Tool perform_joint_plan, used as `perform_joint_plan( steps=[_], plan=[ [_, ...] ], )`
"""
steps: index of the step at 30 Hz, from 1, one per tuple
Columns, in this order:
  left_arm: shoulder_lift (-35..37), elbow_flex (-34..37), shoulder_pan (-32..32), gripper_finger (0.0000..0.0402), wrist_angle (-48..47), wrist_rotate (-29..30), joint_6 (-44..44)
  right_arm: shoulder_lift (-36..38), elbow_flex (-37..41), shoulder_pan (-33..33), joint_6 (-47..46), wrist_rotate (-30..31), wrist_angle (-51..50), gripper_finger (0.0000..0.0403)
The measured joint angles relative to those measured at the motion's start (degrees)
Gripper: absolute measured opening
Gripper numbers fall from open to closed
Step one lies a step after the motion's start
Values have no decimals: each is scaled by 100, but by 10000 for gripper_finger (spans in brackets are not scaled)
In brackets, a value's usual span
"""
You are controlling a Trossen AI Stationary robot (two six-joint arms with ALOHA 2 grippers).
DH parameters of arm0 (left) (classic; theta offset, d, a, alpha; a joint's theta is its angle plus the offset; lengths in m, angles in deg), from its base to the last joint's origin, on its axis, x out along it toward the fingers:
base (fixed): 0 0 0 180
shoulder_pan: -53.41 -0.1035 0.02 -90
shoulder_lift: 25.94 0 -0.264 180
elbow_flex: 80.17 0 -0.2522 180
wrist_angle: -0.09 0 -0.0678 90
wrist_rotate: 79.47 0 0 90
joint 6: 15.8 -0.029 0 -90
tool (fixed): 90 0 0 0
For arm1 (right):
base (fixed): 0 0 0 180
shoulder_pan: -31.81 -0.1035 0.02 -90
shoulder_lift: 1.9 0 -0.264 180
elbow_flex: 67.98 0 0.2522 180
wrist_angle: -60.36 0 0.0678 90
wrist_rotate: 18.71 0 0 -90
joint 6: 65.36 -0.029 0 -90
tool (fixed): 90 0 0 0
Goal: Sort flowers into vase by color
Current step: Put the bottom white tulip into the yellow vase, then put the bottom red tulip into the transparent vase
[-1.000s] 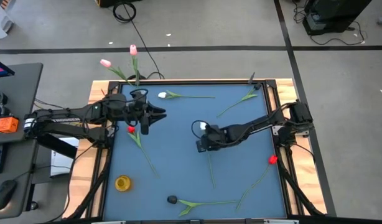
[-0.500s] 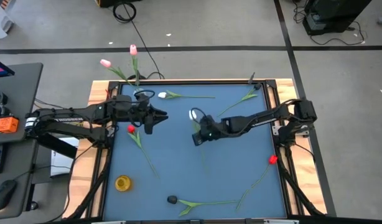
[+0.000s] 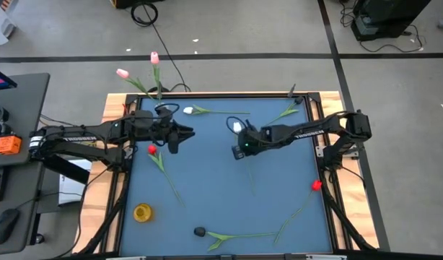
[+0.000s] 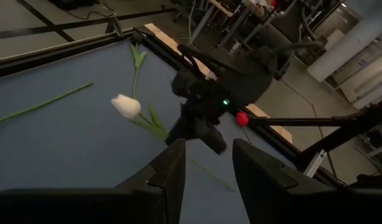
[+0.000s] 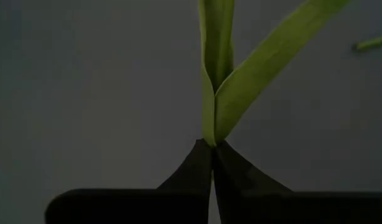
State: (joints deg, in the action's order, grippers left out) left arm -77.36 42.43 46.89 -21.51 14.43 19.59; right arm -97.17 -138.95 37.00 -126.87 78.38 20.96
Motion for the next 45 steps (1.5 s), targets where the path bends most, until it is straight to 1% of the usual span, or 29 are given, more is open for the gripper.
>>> perform_joint_plan(
  steps=[5, 12, 17, 20, 23, 28, 30, 34, 37, 41, 43, 45],
  plan=[
    [0, 0, 0, 137, 13, 133, 55, 2, 122, -26, -27, -145, 439, 14],
    [0, 0, 0, 137, -4, 145, 122, 2, 120, -28, 20, -399, 849, 15],
    [0, 0, 0, 137, -244, 147, 36, 2, 120, -78, 60, -602, 873, 15],
    [-43, 0, -15, 137, -229, 148, -40, 2, 120, -189, -173, -708, 703, 19],
    [-47, 0, -72, 137, -201, 149, -19, 2, 120, -326, -281, -697, 471, 44],
    [-81, 0, -210, 137, 21, 147, -1, 2, 120, -532, -506, -720, 25, 134],
    [-77, 0, -239, 137, 165, 150, 1, 2, 120, -589, -654, -858, -118, 168],
    [-72, -2, -166, 137, 201, 106, 60, 55, 120, -731, -934, -1018, -435, 215],
    [-70, -2, -36, 137, 176, 25, 60, 150, 120, -864, -1116, -1016, -754, 229],
    [-70, -2, 203, 137, 144, -8, 60, 384, 120, -1136, -1474, -951, -1312, 229],
    [-70, -2, 335, 137, 146, -8, 60, 537, 120, -1440, -1830, -907, -1729, 226],
    [-70, -2, 471, 137, 144, -8, 57, 639, 118, -1836, -2384, -922, -2161, 225]
  ],
)
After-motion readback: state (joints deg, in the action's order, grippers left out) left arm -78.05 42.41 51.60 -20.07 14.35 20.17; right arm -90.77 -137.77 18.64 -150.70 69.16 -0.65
